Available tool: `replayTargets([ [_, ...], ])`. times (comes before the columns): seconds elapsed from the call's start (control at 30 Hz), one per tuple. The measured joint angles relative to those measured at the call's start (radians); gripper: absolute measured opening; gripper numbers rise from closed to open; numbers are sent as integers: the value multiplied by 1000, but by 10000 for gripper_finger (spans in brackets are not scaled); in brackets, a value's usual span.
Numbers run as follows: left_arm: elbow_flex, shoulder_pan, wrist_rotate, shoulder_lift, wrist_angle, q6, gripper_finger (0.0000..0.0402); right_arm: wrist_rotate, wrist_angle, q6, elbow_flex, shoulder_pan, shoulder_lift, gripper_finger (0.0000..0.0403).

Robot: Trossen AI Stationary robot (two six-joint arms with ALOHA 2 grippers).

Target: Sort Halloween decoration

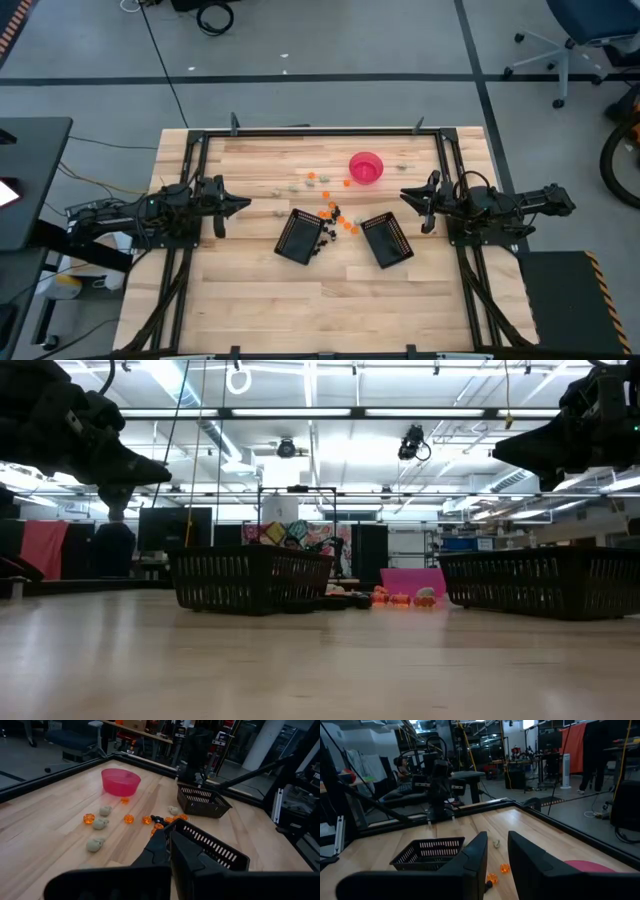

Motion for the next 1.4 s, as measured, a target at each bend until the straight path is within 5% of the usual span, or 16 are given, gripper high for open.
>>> replayTargets([
  [0.97, -1, 0, 0, 0, 54, -77, 0, 2, 5, 0, 0, 0, 0, 82],
  [1.4, -1, 1, -75, 0, 174, -77, 0, 4, 345, -29, 0, 0, 0, 82],
])
